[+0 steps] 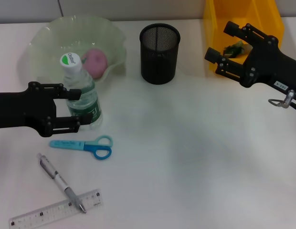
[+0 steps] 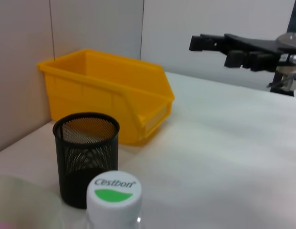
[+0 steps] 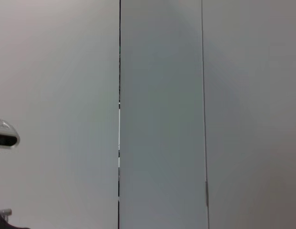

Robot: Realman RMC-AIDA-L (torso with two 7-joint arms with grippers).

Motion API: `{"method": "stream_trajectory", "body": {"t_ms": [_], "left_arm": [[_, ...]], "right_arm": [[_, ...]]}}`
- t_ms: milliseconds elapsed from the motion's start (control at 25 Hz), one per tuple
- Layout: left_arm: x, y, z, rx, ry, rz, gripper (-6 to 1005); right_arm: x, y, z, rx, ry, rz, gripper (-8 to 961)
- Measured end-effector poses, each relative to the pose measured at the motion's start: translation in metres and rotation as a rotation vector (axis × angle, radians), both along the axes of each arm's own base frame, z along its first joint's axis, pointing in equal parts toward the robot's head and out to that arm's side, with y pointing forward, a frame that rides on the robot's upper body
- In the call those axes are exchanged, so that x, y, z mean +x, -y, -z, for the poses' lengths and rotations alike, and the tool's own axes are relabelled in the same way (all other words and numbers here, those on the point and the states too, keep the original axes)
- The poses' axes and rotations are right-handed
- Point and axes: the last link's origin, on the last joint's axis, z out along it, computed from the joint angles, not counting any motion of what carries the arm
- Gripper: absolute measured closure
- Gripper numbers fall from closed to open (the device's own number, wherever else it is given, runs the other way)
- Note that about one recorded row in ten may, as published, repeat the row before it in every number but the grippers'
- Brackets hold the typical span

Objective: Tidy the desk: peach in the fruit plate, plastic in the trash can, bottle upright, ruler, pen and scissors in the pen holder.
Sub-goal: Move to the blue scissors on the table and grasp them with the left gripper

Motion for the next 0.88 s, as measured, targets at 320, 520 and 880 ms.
{"method": "stream_trajectory", "body": {"t_ms": [320,520,880], "left_arm": [[-0.001,-0.004,0.002,-0.020,-0.054,0.003,346],[0.002,-0.002,0.001,-0.036,-0.068,0.020,347],[0.001,-0.003,-0.008,-0.062,-0.222,0.075,349]], "right_arm": [[-0.002,-0.001,0.001,-0.030,-0.025,0.011,166],[-0.005,-0.002,0.000,-0.045,-0.052,0.020,166],[-0.014,-0.008,-0.002,-0.116,-0.151,0.060,166]]}}
